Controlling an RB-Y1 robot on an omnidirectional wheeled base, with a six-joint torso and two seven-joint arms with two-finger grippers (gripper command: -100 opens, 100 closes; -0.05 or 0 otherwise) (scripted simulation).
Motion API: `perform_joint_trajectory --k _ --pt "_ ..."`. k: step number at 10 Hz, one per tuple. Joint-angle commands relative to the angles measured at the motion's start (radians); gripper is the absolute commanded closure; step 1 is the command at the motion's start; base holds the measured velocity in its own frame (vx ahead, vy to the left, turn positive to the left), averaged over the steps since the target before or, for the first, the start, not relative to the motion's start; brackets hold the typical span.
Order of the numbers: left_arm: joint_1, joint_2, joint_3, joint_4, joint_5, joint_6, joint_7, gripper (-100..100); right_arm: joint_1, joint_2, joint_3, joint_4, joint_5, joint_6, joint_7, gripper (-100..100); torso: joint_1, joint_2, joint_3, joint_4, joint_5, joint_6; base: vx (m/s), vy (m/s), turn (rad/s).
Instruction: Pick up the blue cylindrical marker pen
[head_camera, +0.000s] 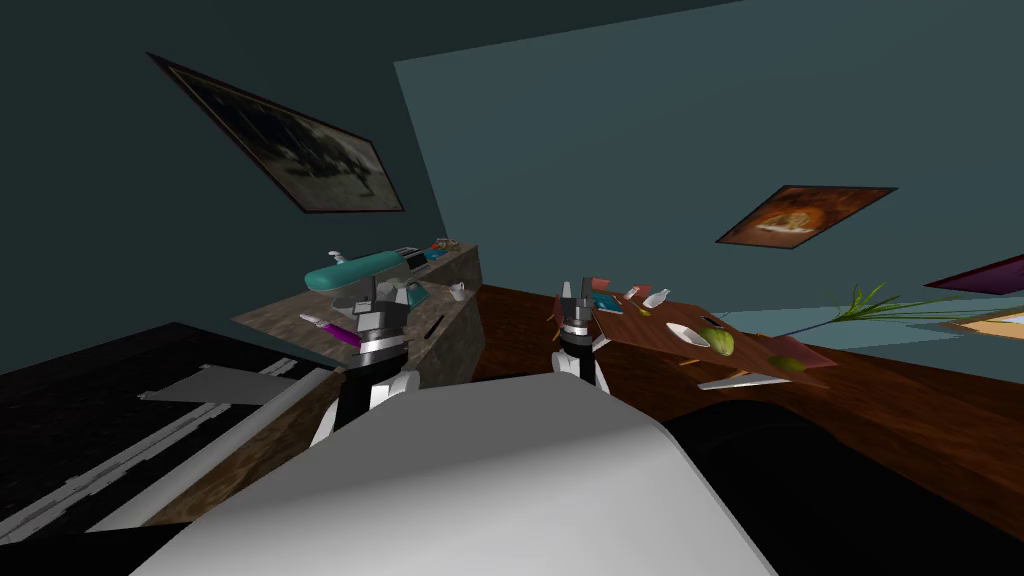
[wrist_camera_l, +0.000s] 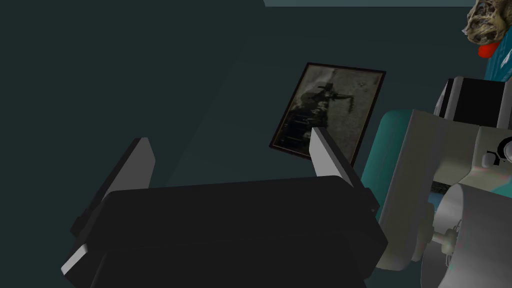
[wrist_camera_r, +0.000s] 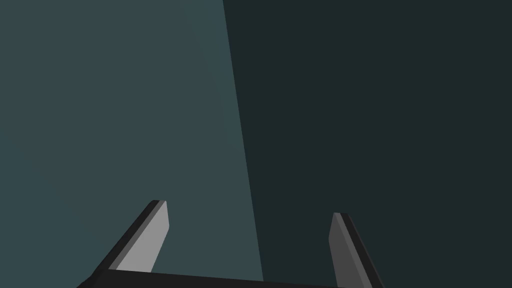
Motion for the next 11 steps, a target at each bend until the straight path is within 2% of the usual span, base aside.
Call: perform_joint_trajectory --k 1,4,8,9,10,11 --pt "0.002 0.036 0.008 0.0 0.008 0.014 0.01 -100 0.0 0.0 0.0 0.0 0.0 0.0 0.0 0 0.0 0.0 0.0 0.0 0.0 0.0 0.013 -0.017 0.013" --pt "0.007 0.11 0.041 0.0 0.041 0.069 0.048 -100 0.0 0.0 0.0 0.0 0.0 0.0 0.0 0 -0.002 -0.002 -0.001 0.0 0.0 0.0 0.042 -0.038 0.03" --pt "0.02 0.189 0.115 -0.002 0.114 0.185 0.135 -100 0.0 0.0 0.0 0.0 0.0 0.0 0.0 0 -0.005 -0.005 -0.003 -0.001 -0.001 0.0 0.076 -0.072 0.046" --pt "0.02 0.189 0.115 -0.002 0.114 0.192 0.135 -100 0.0 0.0 0.0 0.0 0.0 0.0 0.0 0 -0.005 -0.005 -0.003 -0.001 -0.001 0.0 0.061 -0.062 0.022" --pt "0.024 0.206 0.137 -0.003 0.136 0.228 0.162 -100 0.0 0.0 0.0 0.0 0.0 0.0 0.0 0 -0.004 -0.005 -0.003 -0.001 -0.001 0.0 0.073 -0.057 0.023" --pt "0.024 0.206 0.137 -0.003 0.136 0.229 0.162 -100 0.0 0.0 0.0 0.0 0.0 0.0 0.0 0 -0.004 -0.005 -0.003 -0.001 -0.001 0.0 0.049 -0.04 0.027"
